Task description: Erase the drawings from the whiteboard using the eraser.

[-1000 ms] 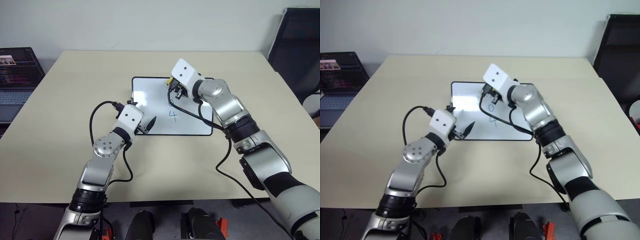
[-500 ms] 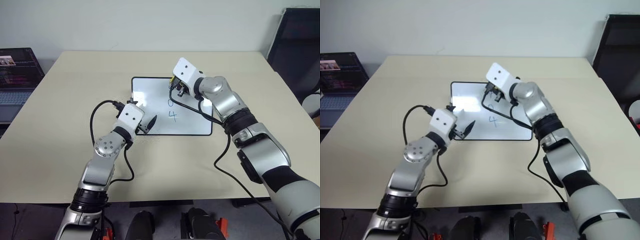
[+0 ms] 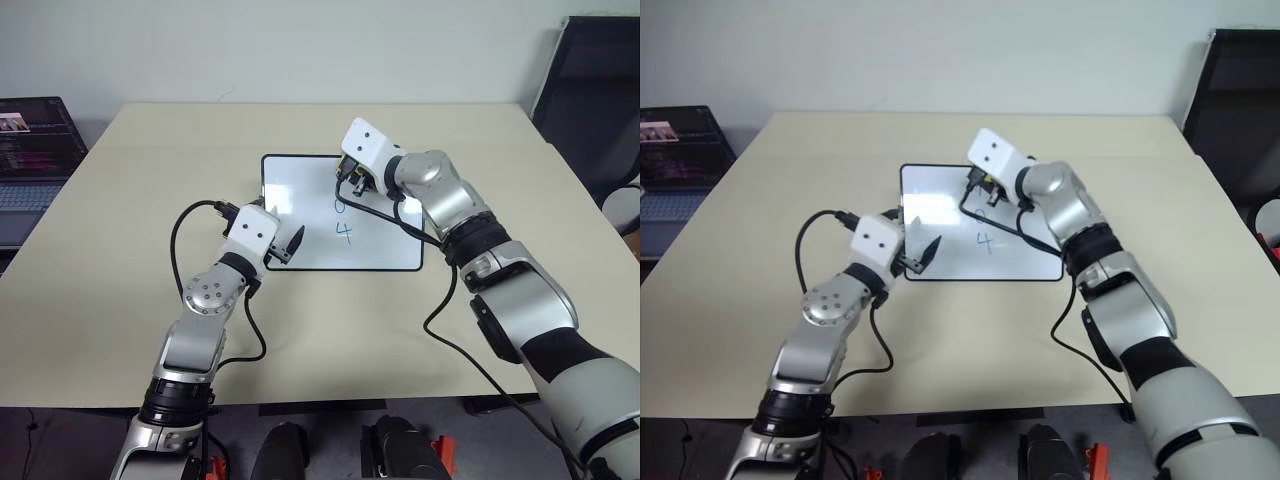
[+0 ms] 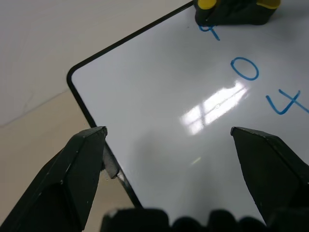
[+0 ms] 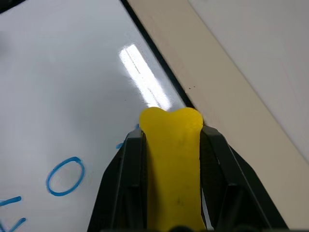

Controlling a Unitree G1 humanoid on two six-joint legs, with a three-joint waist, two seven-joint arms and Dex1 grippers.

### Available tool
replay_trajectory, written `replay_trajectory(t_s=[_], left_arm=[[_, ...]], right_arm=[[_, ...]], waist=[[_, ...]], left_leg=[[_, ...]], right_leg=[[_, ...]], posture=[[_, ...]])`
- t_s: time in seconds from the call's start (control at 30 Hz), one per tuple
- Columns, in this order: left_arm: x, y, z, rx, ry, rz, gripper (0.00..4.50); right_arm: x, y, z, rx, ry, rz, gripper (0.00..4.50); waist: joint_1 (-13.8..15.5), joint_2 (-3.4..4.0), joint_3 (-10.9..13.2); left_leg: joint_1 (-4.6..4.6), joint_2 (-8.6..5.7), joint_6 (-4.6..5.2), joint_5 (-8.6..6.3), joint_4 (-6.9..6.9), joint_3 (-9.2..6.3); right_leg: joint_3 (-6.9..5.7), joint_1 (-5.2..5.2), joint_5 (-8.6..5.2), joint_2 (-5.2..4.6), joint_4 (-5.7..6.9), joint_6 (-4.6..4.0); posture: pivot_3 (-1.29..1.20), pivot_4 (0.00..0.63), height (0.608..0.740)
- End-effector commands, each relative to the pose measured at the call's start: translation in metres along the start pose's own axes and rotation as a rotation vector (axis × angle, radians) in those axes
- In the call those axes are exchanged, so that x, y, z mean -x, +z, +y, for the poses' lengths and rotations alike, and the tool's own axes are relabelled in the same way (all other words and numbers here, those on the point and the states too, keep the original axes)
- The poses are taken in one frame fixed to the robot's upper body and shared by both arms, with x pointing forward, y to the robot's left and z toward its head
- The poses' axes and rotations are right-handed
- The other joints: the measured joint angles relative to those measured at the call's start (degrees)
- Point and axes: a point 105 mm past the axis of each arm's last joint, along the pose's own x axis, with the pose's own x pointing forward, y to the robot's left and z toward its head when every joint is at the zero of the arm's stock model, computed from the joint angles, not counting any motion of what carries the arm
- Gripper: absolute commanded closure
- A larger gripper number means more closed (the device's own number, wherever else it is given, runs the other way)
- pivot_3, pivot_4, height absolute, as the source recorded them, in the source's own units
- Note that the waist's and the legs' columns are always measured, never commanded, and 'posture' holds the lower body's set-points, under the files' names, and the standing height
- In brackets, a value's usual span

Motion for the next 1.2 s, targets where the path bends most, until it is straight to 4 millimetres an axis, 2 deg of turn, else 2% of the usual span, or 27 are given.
replay_trajectory(t_s=[0.03, 0.2, 0.37, 0.5, 0.6, 0.8, 1.2], left_arm=[[0.005, 0.017, 0.008, -0.033, 0.030, -0.059, 0.00], [0.007, 0.017, 0.007, -0.034, 0.030, -0.054, 0.00], [0.006, 0.016, 0.006, -0.033, 0.028, -0.052, 0.00], [0.005, 0.017, 0.005, -0.029, 0.022, -0.055, 0.00], [0.002, 0.018, 0.003, -0.025, 0.016, -0.061, 0.00], [0.001, 0.019, 0.001, -0.023, 0.007, -0.067, 0.00], [0.000, 0.020, 0.004, -0.032, 0.010, -0.068, 0.00]], right_arm=[[-0.005, -0.015, 0.019, -0.006, 0.039, 0.037, 3.40], [-0.006, -0.019, 0.024, -0.010, 0.044, 0.043, 3.40], [-0.005, -0.014, 0.014, -0.015, 0.004, 0.032, 3.40], [-0.004, -0.005, -0.003, -0.011, -0.060, 0.011, 3.40], [0.001, 0.005, -0.025, -0.010, -0.153, -0.012, 3.40], [0.005, 0.013, -0.044, -0.012, -0.239, -0.034, 3.40], [-0.004, 0.013, -0.022, -0.025, -0.155, -0.047, 3.40]], waist=[[-0.03, 0.00, -0.01], [-0.05, -0.01, 0.00], [-0.07, -0.01, 0.01], [-0.06, -0.01, 0.01], [-0.07, -0.01, 0.03], [-0.02, -0.02, 0.05], [-0.19, -0.02, 0.05]], left_leg=[[0.05, 0.00, 0.00, 0.00, 0.00, 0.00], [0.44, 0.00, 0.00, 0.01, 0.02, -0.11], [0.96, -0.01, 0.00, 0.01, -0.02, -0.10], [0.98, 0.02, 0.00, 0.02, -0.01, -0.09], [0.98, 0.00, 0.00, 0.02, 0.00, -0.08], [0.91, 0.01, 0.00, 0.01, -0.12, -0.05], [0.77, 0.02, 0.00, 0.00, -0.16, -0.05]], right_leg=[[0.01, 0.05, 0.00, 0.00, 0.01, 0.00], [-0.07, 0.49, 0.09, 0.01, -0.01, -0.04], [-0.11, 1.07, 0.08, 0.10, -0.15, -0.03], [-0.09, 1.07, 0.09, 0.10, -0.13, -0.03], [-0.08, 1.07, 0.09, 0.10, -0.14, -0.03], [-0.05, 1.00, 0.08, 0.09, -0.25, -0.03], [0.01, 0.86, 0.08, 0.08, -0.29, -0.04]], posture=[[0.00, 0.150, 0.740], [0.00, 0.150, 0.740], [0.00, 0.150, 0.740], [0.00, 0.150, 0.740], [0.00, 0.150, 0.740], [0.00, 0.150, 0.740], [0.00, 0.150, 0.740]])
